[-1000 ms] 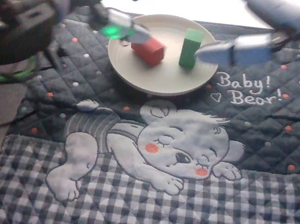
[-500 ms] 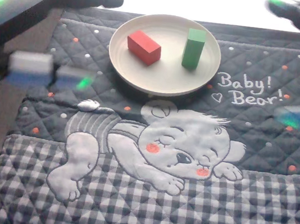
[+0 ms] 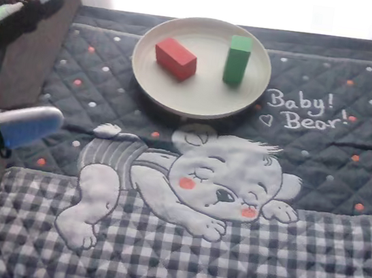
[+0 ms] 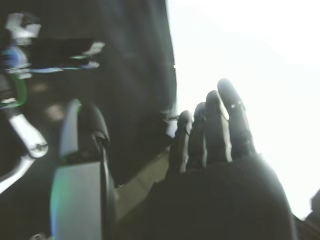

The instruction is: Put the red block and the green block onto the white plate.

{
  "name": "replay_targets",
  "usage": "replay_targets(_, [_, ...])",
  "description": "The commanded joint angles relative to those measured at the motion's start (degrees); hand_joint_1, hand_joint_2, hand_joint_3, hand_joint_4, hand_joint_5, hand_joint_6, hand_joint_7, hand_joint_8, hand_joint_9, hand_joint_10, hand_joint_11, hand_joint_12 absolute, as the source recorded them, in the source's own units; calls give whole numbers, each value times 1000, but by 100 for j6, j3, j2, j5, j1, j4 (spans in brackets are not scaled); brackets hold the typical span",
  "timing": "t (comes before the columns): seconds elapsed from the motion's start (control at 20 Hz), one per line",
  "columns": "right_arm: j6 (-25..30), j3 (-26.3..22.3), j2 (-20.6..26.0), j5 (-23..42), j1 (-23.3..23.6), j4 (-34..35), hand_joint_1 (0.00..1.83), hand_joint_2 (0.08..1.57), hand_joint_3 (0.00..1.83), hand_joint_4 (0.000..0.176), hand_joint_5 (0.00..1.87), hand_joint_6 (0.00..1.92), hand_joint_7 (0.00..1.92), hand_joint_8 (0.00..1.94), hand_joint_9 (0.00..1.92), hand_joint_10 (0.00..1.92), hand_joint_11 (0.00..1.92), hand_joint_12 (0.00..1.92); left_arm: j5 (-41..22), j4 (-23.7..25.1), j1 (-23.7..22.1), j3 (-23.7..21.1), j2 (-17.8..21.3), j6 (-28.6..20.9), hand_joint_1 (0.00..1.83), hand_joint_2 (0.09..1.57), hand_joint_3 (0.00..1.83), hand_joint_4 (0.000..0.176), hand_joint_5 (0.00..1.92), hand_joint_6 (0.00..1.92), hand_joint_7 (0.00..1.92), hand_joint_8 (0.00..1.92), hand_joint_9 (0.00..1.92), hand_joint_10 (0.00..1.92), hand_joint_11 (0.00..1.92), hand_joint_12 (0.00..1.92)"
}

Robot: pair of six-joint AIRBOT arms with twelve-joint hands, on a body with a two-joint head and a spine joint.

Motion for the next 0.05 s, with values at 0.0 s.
replay_targets(0.0, [59,42,-4,783,8,9,481,998,13,101,27,0,129,1,83,6,0,0,-892,8,1,-19,-12,-8,434,1199,8,12,17,0,26,0,98,0,0,596])
